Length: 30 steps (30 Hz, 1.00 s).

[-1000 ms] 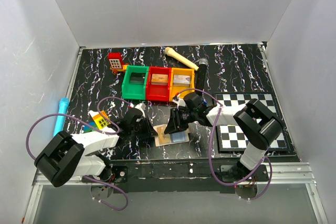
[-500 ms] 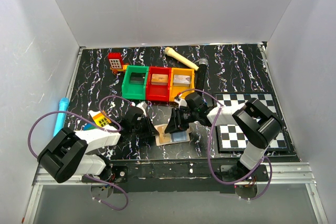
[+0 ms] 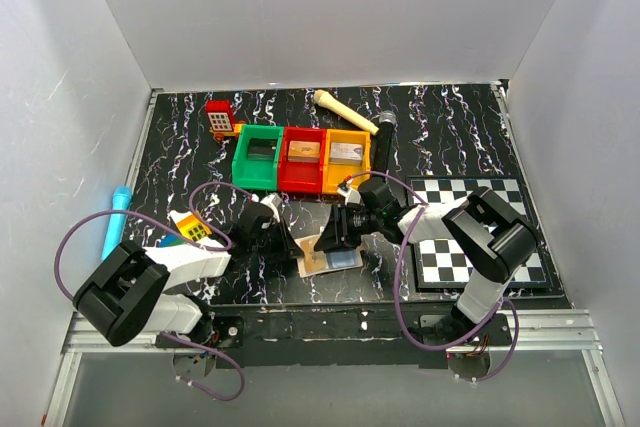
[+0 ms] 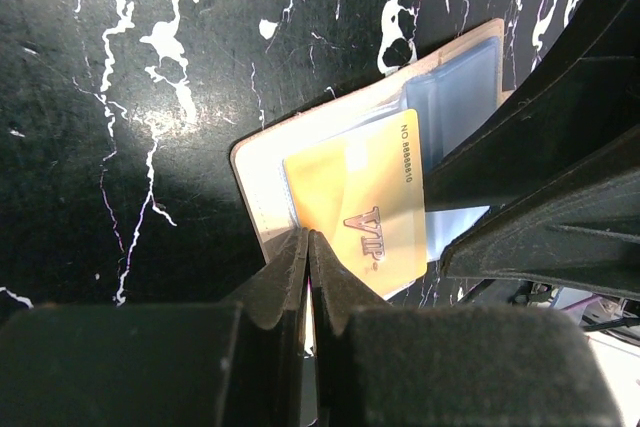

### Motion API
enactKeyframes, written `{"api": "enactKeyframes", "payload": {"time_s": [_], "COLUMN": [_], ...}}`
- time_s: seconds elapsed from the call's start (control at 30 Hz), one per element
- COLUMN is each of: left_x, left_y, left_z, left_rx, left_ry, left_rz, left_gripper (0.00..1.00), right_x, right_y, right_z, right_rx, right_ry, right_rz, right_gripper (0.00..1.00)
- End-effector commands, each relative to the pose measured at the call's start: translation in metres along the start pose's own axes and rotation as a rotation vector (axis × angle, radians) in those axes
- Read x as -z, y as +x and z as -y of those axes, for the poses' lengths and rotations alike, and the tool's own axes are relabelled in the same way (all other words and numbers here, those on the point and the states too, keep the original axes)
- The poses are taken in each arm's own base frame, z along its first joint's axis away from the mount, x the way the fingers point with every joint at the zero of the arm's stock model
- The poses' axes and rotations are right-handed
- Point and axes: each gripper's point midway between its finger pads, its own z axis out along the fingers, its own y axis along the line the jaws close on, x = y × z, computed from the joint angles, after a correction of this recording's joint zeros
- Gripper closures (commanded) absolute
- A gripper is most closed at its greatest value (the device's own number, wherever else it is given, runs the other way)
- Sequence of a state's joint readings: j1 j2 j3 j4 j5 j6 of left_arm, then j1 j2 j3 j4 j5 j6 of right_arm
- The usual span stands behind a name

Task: Take the credit cards out of the card holder
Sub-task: Remove the credit card from the card holder.

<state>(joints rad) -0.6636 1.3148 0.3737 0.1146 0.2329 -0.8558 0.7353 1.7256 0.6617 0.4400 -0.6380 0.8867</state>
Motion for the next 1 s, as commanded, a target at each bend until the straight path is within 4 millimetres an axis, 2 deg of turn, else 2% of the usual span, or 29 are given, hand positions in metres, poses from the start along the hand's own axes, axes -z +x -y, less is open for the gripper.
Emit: {"api": "enactKeyframes", "payload": {"time_s": [0.0,0.1,0.43,0.63,0.97], "left_x": [-0.005,-0.006,-0.01,-0.013,-0.01], "left_y": [0.008,0.008,0.009,0.01,0.009], "left_z": [0.0,0.0,0.004,0.006,0.006], "left_rx": [-0.017,-0.016,-0.031,-0.02,-0.016], "left_ry": [0.011,0.012,0.033,0.045,0.05], "left_rz": [-0.024,-0.027,-0.049,-0.054,-0.042], "left_gripper": [1.0,1.0,1.0,1.0,1.0], "right_x": [-0.005,-0.005,-0.004,-0.005,-0.005], "right_y": [0.003,0.004,0.001,0.002,0.006], "right_z": [-0.012,-0.013,-0.041,-0.04,-0.02], "right_rx": [0.043,0.044,0.054,0.051,0.061], "right_ry": [-0.039,-0.054,-0.213,-0.206,-0.09], "right_rz": [-0.021,-0.029,-0.03,-0.034,-0.061], "right_gripper": [0.53,0.53,0.55,0.56,0.56]}}
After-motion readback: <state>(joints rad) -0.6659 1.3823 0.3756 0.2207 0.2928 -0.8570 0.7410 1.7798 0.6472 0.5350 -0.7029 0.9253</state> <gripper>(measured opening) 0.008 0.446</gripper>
